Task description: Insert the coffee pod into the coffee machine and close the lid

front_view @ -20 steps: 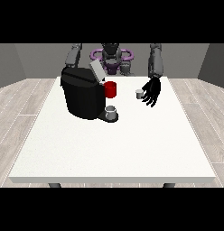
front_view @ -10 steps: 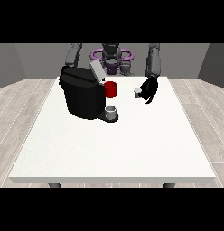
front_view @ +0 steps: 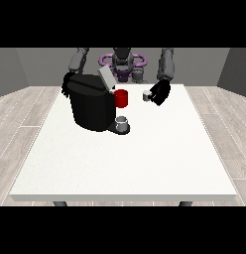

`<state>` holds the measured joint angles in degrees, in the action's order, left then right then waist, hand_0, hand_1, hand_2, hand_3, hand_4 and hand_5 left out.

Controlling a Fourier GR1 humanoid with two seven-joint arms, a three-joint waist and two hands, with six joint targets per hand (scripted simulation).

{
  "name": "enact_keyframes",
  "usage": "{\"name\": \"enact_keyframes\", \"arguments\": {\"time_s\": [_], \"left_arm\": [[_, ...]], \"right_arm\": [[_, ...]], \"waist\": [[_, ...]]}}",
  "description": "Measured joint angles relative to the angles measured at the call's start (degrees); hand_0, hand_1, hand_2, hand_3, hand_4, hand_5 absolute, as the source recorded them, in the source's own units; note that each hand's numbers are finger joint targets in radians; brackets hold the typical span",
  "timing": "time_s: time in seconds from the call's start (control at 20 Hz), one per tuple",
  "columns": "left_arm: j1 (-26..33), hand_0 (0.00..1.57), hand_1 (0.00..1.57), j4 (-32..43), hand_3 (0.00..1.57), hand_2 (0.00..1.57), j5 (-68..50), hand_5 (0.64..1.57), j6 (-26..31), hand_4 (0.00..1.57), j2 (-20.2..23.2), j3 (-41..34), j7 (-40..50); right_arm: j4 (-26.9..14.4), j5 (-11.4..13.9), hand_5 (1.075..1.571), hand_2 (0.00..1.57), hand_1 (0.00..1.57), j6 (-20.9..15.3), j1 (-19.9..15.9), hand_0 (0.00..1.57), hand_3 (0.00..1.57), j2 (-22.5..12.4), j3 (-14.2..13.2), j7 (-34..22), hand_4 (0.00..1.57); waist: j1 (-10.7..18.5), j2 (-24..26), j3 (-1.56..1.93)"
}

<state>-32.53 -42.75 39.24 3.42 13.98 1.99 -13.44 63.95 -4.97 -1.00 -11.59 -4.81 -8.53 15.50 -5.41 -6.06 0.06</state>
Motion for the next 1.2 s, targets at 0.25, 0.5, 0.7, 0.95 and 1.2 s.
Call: {"name": "enact_keyframes", "arguments": {"time_s": [0.25, 0.5, 0.7, 0.95, 1.2], "left_arm": [[-2.65, 1.42, 1.42, -2.94, 1.33, 1.41, -0.43, 1.571, 3.75, 0.57, -1.77, 0.23, 3.10], [-4.61, 1.36, 1.36, -4.27, 1.33, 1.38, -2.22, 1.571, 6.42, 0.56, -2.09, -1.61, 4.75], [-6.18, 1.19, 1.19, -4.49, 1.30, 1.25, -3.62, 1.571, 8.98, 0.57, -0.19, -3.58, 4.69], [-8.67, 1.46, 1.46, -5.89, 1.40, 1.45, -4.21, 1.571, 11.16, 0.62, -0.78, -4.03, 7.85], [-12.52, 1.40, 1.40, -6.34, 1.37, 1.43, -5.60, 1.571, 11.34, 0.66, -1.89, -5.90, 11.18]], "right_arm": [[-4.03, -0.13, 1.571, 0.00, 0.00, 0.17, -0.50, 0.00, 0.00, -0.58, -0.84, 1.73, 0.29], [-3.94, 0.88, 1.571, 0.00, 0.00, 0.16, 0.23, 0.00, 0.00, -0.20, 0.73, 1.43, 0.27], [-3.15, 1.21, 1.571, 0.00, 0.00, -0.33, -0.42, 0.00, 0.00, -0.01, 1.25, 1.28, 0.25], [-2.01, 1.32, 1.571, 0.00, 0.00, -0.06, -0.12, 0.00, 0.00, -0.11, 2.04, -0.44, 0.31], [-0.85, 2.27, 1.571, 0.00, 0.00, -0.02, 0.40, 0.00, 0.00, 0.23, 3.40, -0.40, 0.20]], "waist": [[1.30, 1.84, -0.03], [0.63, 3.57, -0.03], [0.46, 3.59, -0.06], [-0.66, 5.04, -0.05], [-2.45, 4.53, -0.04]]}}
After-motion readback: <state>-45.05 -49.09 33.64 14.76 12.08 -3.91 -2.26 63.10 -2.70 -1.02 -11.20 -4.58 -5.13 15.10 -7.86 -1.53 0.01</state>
